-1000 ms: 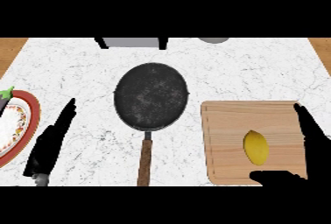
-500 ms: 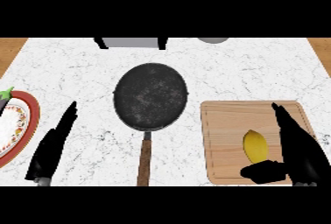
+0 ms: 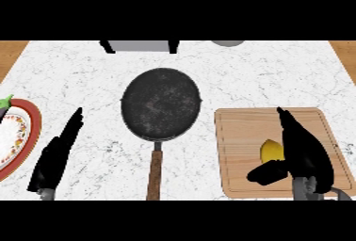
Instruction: Pick the lemon from the cutting board and place it in the pan
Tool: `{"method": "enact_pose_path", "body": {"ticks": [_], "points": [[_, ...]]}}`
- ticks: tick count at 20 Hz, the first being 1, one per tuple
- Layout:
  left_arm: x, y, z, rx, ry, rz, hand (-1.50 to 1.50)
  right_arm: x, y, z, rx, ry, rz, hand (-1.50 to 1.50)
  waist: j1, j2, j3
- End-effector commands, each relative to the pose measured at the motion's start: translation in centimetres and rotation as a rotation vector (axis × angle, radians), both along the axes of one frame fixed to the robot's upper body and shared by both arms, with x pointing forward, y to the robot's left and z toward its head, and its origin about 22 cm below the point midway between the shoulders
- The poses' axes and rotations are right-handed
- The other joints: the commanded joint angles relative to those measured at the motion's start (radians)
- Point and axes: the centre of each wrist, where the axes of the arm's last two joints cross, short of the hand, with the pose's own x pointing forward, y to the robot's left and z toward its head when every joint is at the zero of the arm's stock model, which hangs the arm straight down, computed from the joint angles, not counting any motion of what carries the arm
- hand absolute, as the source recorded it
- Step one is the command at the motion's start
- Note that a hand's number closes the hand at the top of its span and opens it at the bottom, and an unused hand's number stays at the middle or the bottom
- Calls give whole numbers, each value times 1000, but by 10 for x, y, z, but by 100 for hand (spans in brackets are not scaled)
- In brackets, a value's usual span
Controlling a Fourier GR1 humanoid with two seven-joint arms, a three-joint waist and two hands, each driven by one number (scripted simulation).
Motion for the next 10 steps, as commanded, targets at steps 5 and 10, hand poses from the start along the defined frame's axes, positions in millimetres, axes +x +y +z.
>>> {"method": "enact_pose_path", "body": {"ticks": [5,10], "points": [[0,-9,-1,-2,13,7,0,9,1,-15,-114,210,-165,-150,-8,-1,1],[9,-2,17,0,-19,8,0,1,21,-40,-96,245,-160,-150,-8,-2,2]]}}
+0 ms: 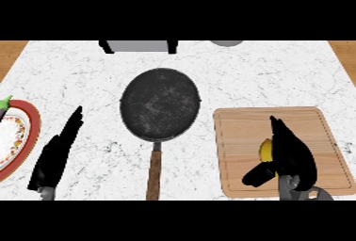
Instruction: Pick the lemon from the cutting board and place it in the pan
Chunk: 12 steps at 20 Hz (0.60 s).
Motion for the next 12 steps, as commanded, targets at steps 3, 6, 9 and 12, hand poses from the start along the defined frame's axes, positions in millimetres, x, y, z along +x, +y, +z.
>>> {"method": "enact_pose_path", "body": {"ticks": [3,6,9,12], "points": [[-4,-2,-8,13,8,8,0,6,18,-1,-67,152,-132,-150,2,0,0],[-7,11,-13,10,-9,4,0,4,-12,-9,-60,145,-134,-150,-3,0,1],[-4,5,6,1,-1,-1,0,15,9,-8,-51,163,-133,-150,3,0,1],[-14,3,-10,-5,2,2,0,7,2,-35,-66,163,-142,-150,1,0,1]]}}
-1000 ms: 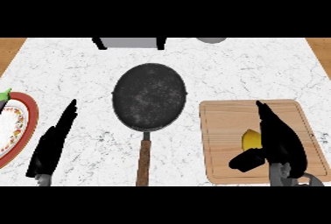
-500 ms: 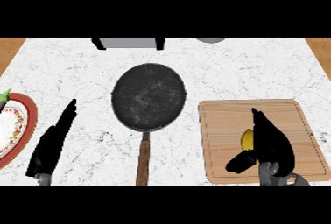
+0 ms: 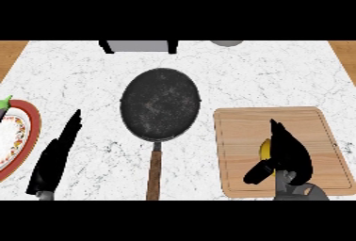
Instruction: Pick the lemon from the cutting board and place it in the pan
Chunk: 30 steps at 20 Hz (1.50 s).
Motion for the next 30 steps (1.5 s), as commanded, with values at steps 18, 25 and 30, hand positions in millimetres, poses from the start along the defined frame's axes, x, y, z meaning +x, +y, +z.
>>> {"method": "enact_pose_path", "body": {"ticks": [18,25,30], "points": [[-4,-2,-9,2,1,2,0,18,6,-36,80,-13,-98,150,0,1,1],[9,6,0,-8,-9,0,0,31,-22,-22,36,45,178,150,2,3,1],[-1,9,3,2,1,-17,0,56,-62,12,-111,18,440,150,18,3,1]]}}
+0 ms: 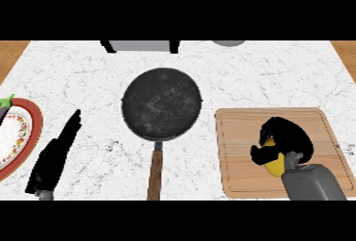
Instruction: Pick the lemon from the cutting board and place it in the pan
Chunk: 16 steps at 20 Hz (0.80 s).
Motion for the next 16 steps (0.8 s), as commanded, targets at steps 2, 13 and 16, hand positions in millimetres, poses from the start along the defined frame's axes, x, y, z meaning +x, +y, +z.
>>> {"method": "enact_pose_path", "body": {"ticks": [2,13,16], "points": [[8,2,2,-2,-14,-3,0,25,-20,26,-85,-179,157,150,-3,1,0],[-8,10,3,-7,9,-6,0,47,43,114,-1,-796,425,150,12,0,0],[-6,8,12,1,-17,3,0,61,49,117,83,-785,427,150,1,-1,0]]}}
